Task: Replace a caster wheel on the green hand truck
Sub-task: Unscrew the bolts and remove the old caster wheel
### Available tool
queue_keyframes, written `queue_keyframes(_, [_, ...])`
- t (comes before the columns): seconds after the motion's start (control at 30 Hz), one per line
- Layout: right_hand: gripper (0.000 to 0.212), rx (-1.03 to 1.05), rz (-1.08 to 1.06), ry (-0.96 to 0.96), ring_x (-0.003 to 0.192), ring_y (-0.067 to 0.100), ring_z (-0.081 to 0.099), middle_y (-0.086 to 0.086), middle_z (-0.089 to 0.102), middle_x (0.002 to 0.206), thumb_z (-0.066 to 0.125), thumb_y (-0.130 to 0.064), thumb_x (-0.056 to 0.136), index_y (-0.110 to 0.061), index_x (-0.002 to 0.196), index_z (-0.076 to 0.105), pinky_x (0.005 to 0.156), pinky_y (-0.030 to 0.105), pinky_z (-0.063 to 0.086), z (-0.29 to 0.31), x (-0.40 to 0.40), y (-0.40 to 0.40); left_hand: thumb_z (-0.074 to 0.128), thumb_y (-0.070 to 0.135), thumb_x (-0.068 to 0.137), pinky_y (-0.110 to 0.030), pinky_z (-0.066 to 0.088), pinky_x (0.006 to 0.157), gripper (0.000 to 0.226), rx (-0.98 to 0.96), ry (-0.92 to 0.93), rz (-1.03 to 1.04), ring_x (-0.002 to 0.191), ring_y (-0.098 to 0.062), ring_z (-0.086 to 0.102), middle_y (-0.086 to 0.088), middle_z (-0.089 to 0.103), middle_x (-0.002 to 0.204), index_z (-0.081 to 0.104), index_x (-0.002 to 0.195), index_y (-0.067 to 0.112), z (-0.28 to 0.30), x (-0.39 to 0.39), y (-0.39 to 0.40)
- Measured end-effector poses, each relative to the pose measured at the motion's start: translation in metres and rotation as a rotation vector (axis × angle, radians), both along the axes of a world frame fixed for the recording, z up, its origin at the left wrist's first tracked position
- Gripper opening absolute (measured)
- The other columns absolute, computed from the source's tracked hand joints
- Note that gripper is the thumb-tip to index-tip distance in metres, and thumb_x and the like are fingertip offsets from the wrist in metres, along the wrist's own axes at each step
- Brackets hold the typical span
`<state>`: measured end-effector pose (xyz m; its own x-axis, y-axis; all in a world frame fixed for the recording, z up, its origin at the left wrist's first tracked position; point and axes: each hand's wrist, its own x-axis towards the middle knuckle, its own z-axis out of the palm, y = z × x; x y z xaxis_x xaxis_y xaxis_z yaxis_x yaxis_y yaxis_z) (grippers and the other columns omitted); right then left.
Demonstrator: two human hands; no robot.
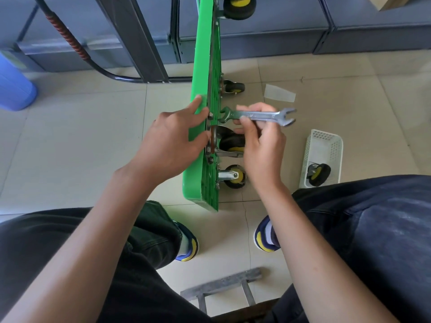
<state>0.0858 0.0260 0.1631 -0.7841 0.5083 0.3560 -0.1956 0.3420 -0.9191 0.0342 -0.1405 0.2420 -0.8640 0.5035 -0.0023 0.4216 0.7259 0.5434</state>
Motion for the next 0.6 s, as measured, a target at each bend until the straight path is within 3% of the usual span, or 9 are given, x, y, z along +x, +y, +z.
queue_keyframes(0.07, [0.023, -0.037, -0.018, -0.064, 0.087, 0.009, 0.073, 0.008, 0.075, 0.108, 0.055, -0.008, 0.104, -0.001, 0.125, 0.052, 0.078, 0.02, 0.057, 0.002, -0.008, 0.008, 0.066, 0.028, 0.096, -0.045, 0.052, 0.097, 0.049, 0.013, 0.001, 0.001, 0.086, -0.023, 0.07, 0.013, 0.035, 0.159, 0.056, 0.144, 0.024, 0.0, 0.001, -0.001])
queue_keyframes(0.17, [0.044, -0.115, -0.018, -0.251, 0.08, 0.011, 0.073, 0.001, 0.075, 0.094, 0.057, -0.014, 0.104, -0.007, 0.145, 0.043, 0.075, 0.023, 0.058, 0.006, -0.025, 0.018, 0.067, 0.03, 0.096, -0.044, 0.052, 0.098, 0.049, 0.016, -0.03, 0.002, 0.087, -0.021, 0.07, 0.015, 0.034, 0.159, 0.056, 0.143, 0.025, 0.001, -0.001, -0.002])
queue_keyframes(0.23, [0.047, -0.149, 0.0, -0.326, 0.075, 0.011, 0.073, -0.002, 0.073, 0.087, 0.057, -0.013, 0.103, -0.008, 0.148, 0.041, 0.073, 0.024, 0.059, 0.007, -0.037, 0.026, 0.067, 0.031, 0.095, -0.044, 0.052, 0.099, 0.049, 0.028, -0.058, 0.01, 0.091, -0.02, 0.07, 0.016, 0.033, 0.159, 0.056, 0.143, 0.026, 0.003, -0.005, -0.002])
queue_keyframes(0.43, [0.02, -0.321, 0.135, -0.549, 0.069, 0.016, 0.07, 0.014, 0.074, 0.096, 0.058, -0.016, 0.104, -0.007, 0.121, 0.056, 0.072, 0.035, 0.063, -0.001, -0.079, 0.053, 0.068, 0.029, 0.095, -0.041, 0.054, 0.096, 0.051, 0.032, -0.021, 0.028, 0.087, -0.023, 0.071, 0.011, 0.036, 0.159, 0.056, 0.144, 0.021, 0.0, -0.02, 0.005])
queue_keyframes(0.6, [0.012, -0.545, 0.255, -0.731, 0.07, 0.022, 0.069, 0.025, 0.072, 0.1, 0.059, -0.013, 0.102, -0.002, 0.109, 0.061, 0.07, 0.035, 0.062, -0.02, -0.1, 0.061, 0.061, 0.031, 0.09, -0.041, 0.061, 0.073, 0.05, 0.055, 0.078, -0.001, 0.058, -0.027, 0.068, 0.005, 0.046, 0.153, 0.062, 0.138, 0.016, -0.009, -0.015, 0.004])
